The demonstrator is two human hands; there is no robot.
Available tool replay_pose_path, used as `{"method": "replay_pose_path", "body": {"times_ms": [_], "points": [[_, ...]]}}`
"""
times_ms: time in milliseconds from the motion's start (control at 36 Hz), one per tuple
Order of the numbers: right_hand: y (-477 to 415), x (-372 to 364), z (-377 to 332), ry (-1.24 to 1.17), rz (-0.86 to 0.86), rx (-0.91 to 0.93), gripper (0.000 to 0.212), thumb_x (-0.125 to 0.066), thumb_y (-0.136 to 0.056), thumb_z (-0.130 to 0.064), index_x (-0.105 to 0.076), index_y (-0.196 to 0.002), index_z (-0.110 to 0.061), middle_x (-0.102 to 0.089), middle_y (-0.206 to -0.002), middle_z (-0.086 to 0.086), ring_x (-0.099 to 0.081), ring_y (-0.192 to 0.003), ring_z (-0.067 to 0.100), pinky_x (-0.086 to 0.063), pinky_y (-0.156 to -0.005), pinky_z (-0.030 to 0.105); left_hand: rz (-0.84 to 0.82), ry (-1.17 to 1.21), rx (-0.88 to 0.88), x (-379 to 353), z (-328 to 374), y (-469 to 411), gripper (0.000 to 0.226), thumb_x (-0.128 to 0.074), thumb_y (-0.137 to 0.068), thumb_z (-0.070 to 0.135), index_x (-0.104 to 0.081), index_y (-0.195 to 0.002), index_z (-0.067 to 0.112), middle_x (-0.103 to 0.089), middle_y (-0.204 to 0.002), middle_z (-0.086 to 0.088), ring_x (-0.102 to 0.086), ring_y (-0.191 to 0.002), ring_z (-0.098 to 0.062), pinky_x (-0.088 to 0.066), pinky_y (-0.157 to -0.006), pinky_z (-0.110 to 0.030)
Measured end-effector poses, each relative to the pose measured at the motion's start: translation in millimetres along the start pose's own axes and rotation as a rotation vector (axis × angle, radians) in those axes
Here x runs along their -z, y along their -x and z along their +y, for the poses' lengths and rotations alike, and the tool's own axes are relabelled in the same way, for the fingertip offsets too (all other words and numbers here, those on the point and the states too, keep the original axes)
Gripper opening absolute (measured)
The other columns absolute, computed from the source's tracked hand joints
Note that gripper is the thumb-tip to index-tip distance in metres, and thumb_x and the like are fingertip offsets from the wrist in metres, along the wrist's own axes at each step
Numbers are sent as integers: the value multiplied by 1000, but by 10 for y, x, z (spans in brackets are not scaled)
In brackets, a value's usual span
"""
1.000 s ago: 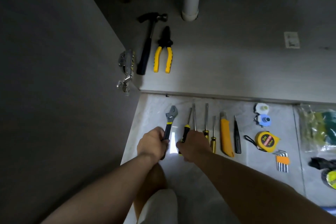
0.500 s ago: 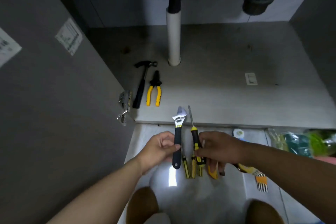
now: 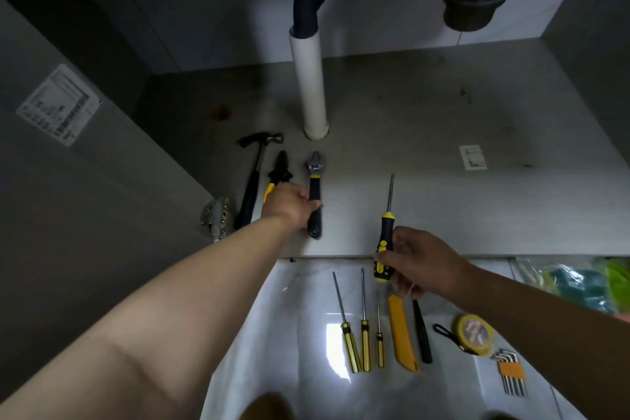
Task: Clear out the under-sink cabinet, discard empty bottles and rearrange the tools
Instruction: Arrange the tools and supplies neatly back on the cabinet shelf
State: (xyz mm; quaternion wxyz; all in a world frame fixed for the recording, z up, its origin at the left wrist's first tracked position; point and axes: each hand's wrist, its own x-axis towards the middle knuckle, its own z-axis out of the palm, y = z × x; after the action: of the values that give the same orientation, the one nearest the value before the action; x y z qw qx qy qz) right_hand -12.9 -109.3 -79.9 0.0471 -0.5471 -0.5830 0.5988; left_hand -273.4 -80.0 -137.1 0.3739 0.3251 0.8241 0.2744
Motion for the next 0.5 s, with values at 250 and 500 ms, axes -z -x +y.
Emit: {"method": "replay_pose_path", "body": {"times_ms": [250, 500], "points": [[-126, -96, 4, 108, 48, 5, 19, -69, -92, -28, -59, -88, -13, -71, -67, 9, -63, -48, 21, -44, -40, 23, 137, -464, -266, 50, 123, 272, 38, -82, -77, 33, -68, -110, 18, -68, -112, -11, -62, -110, -31, -54, -86, -38], [-397, -266, -143, 170, 96, 21, 16, -70, -86, -25, -59, -78, -17, -70, -69, 6, -69, -57, 17, -58, -51, 31, 121, -710, -364, -56, 83, 559, 36, -53, -94, 5, -60, -125, 19, -53, -117, -16, -61, -101, -33, -48, -72, -36]]}}
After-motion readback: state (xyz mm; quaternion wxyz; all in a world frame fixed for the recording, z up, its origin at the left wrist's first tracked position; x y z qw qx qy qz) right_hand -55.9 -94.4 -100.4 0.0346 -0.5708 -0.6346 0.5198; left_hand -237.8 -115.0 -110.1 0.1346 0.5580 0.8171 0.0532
